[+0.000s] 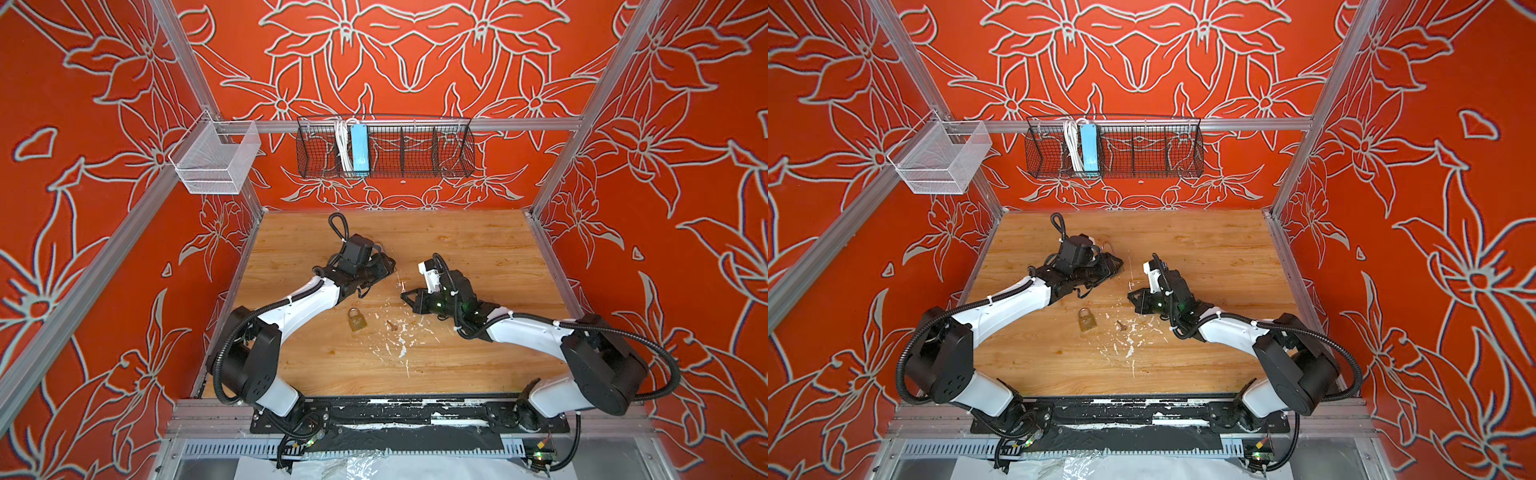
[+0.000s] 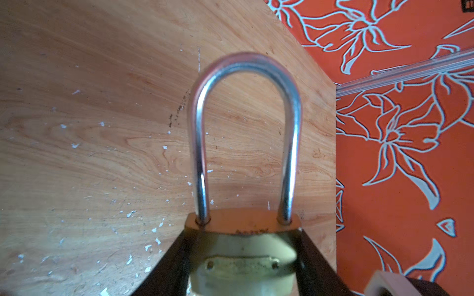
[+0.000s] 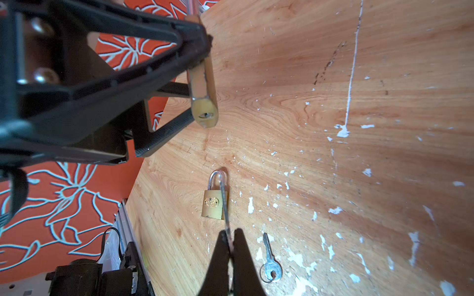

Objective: Unlock with the key

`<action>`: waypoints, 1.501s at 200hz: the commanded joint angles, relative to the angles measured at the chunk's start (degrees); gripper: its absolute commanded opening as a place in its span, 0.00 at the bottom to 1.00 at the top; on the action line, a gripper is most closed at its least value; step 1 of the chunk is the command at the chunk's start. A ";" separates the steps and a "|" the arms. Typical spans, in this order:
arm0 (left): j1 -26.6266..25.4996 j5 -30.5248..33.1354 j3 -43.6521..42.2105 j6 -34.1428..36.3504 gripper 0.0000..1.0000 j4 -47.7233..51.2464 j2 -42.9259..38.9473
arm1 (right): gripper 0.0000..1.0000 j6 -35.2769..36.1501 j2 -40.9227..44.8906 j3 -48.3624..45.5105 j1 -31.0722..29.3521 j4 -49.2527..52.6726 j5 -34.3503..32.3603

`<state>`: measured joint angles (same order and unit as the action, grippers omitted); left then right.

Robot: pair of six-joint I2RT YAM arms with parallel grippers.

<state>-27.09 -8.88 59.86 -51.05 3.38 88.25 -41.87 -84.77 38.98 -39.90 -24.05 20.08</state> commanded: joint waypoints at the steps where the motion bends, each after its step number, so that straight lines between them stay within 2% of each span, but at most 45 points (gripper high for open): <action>1: -0.92 -1.12 0.08 0.50 0.00 -5.28 -0.63 | 0.00 -1.04 -1.28 1.78 -0.35 -0.98 1.52; 67: -2.24 -0.79 0.71 1.82 0.00 -4.61 -0.26 | 0.00 0.03 -2.03 5.57 -0.44 3.11 1.46; 300: -2.70 -0.95 0.26 2.09 0.00 -5.40 -0.41 | 0.00 -0.09 -4.45 9.14 -0.25 5.60 0.25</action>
<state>-29.63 -9.21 59.86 -49.47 2.22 88.36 -42.06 -88.90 46.26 -39.90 -18.65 20.99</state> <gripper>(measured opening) 0.576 0.067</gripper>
